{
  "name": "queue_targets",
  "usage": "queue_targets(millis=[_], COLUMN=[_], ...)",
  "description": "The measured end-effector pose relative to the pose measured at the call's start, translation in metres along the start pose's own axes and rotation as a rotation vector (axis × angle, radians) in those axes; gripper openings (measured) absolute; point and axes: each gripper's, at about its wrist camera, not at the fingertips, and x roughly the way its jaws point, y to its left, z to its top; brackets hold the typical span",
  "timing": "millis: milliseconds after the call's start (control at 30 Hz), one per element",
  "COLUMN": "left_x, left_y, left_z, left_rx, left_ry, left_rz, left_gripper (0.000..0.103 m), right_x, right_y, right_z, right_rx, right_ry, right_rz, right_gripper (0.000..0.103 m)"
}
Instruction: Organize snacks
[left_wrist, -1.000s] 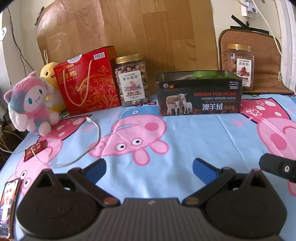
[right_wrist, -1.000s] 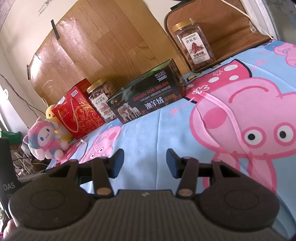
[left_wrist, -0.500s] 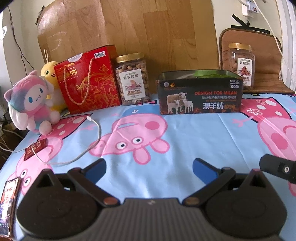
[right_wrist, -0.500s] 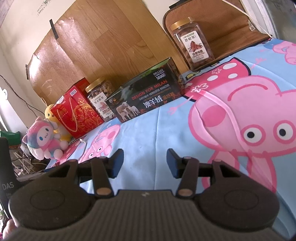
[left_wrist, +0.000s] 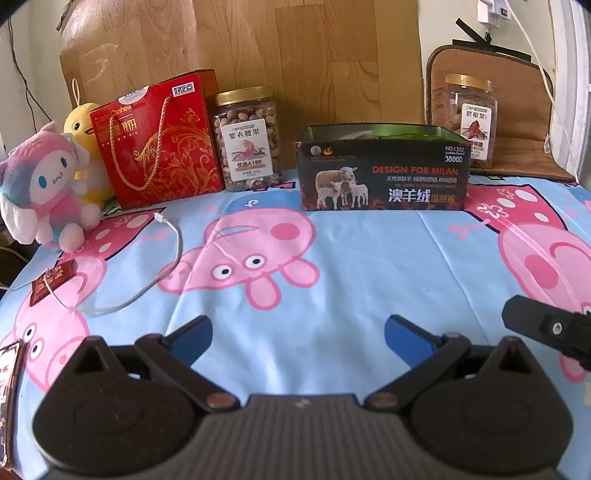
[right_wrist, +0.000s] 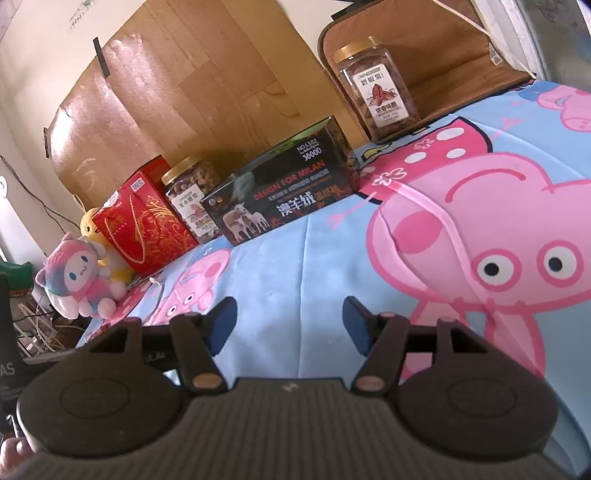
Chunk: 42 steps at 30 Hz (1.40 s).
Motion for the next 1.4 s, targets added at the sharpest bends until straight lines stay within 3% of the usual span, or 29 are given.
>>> queue_targets(millis=[333, 467, 633, 1400], left_x=[0.001, 0.0012, 0.001, 0.0053], left_y=[-0.001, -0.0003, 0.0009, 0.0058], left_z=[-0.0015, -0.0022, -0.002, -0.0041], left_rx=[-0.005, -0.012, -0.018, -0.043], left_ry=[0.025, 0.035, 0.035, 0.063], left_rz=[-0.021, -0.032, -0.032, -0.029], left_gripper=[0.103, 0.103, 0.103, 0.103], right_x=[0.0002, -0.0005, -0.0015, -0.0052], right_y=[-0.0002, -0.0008, -0.0009, 0.0078], right_z=[-0.0002, -0.0004, 0.0002, -0.0006], right_rx=[0.003, 0.007, 0.005, -0.051], right_ry=[-0.001, -0.014, -0.026, -0.063], right_rz=[-0.014, -0.039, -0.053, -0.067], right_gripper=[0.077, 0.09, 0.095, 0.097])
